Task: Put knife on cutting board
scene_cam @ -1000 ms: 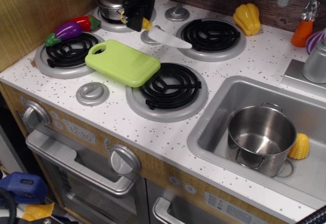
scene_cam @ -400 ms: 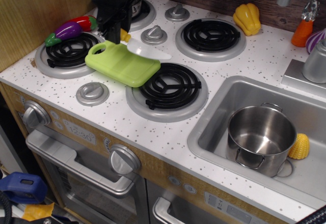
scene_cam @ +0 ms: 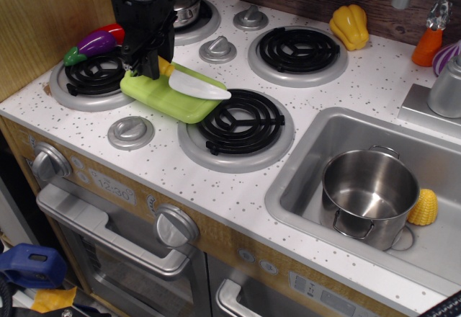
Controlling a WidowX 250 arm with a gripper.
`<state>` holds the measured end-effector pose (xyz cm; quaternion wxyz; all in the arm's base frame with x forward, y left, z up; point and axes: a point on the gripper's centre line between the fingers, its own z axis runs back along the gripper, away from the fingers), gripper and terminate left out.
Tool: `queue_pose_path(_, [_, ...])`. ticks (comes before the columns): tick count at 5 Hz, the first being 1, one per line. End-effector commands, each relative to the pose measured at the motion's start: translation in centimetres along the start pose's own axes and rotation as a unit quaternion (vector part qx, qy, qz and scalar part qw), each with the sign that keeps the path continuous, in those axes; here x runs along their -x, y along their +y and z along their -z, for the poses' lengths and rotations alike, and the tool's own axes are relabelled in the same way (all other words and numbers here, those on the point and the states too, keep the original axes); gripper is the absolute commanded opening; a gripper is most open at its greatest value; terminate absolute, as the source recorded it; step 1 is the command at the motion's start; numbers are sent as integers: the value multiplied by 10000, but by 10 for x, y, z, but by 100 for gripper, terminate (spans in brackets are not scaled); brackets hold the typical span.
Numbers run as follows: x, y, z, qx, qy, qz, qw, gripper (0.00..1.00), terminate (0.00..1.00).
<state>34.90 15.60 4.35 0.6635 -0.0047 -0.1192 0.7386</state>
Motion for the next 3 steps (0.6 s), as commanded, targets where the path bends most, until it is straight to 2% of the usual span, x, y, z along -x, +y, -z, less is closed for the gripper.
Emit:
queue_pose_path(1, [-5, -13, -25, 546, -38, 132, 9984, 100, 0])
queue_pose_path(2, [-5, -13, -25, 546, -38, 132, 9984, 100, 0])
queue_pose_path(3, [-5, -13, -25, 546, -38, 132, 9984, 100, 100])
